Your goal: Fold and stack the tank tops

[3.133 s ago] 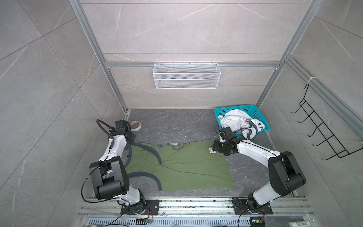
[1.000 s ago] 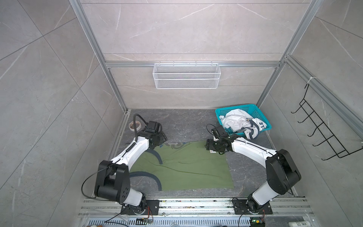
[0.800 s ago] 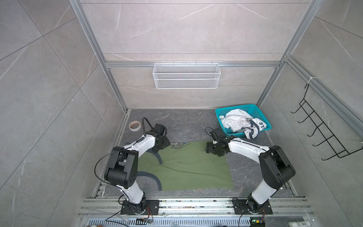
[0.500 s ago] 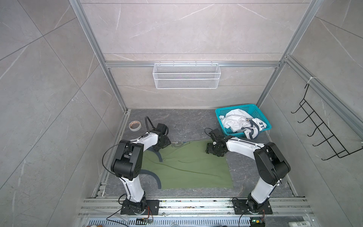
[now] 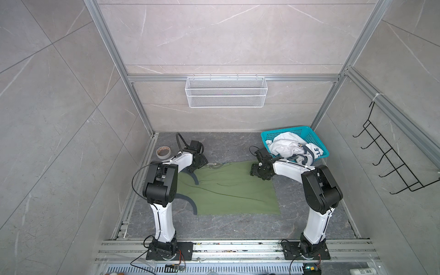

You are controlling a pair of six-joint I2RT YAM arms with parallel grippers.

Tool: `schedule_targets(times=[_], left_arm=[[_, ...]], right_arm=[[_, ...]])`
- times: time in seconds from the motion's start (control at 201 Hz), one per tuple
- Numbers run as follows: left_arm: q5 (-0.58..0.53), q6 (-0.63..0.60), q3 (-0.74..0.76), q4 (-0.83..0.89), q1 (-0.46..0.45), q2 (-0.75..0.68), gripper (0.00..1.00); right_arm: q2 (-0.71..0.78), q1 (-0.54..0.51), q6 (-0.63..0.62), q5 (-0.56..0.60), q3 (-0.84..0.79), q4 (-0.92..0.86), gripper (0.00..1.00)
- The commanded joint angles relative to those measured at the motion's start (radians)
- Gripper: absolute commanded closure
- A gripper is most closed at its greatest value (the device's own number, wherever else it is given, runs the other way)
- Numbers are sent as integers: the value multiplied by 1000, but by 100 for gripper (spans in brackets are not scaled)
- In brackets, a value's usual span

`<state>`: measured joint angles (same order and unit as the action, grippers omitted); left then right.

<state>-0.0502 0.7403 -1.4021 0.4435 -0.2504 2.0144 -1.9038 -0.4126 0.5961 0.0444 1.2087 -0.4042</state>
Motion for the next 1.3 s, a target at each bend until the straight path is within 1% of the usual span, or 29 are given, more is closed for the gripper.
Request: schedule_targets(times=[0.0,0.105,0.179,0.264,0.408,0.587,0.687,0.747,0.816,0.896,0.921,1.0,1.07,1.18,1.294], left_arm=[[98,-87,-141,144,2,26,16],[106,-95,-145,183,-11,-70,14],[74,-96,-108,214,-18,-168,14],[27,-95,-16,230,-44,-305,14],[-61,-69,176,279,-135,-525,14],[-129,42,388,403,-274,-730,16],[-132,136,504,439,-335,-827,18],[-120,184,576,438,-355,-877,20],[-106,221,662,409,-361,-934,24],[-100,260,760,357,-360,-1011,25],[-81,268,787,332,-359,-1033,25],[-55,287,840,286,-359,-1070,27],[-25,288,867,254,-359,-1063,29],[-21,287,884,250,-360,-1034,33],[-38,293,906,240,-359,-1035,37]], right_arm=[[32,8,-50,35,18,-87,28],[129,1,-77,22,9,-124,28],[222,-9,-87,10,-25,-161,28],[348,-25,-86,5,-89,-199,28],[537,-67,-44,3,-227,-263,28],[716,-126,46,0,-372,-362,28],[791,-141,99,-29,-444,-395,28],[830,-143,136,-34,-486,-419,27],[867,-143,173,-39,-535,-441,27],[905,-143,213,-44,-585,-458,27],[919,-145,224,-43,-596,-463,27],[955,-143,255,-39,-623,-481,27],[979,-144,280,-41,-647,-485,27],[1002,-143,323,-29,-687,-479,27],[1028,-143,361,-33,-728,-454,28]])
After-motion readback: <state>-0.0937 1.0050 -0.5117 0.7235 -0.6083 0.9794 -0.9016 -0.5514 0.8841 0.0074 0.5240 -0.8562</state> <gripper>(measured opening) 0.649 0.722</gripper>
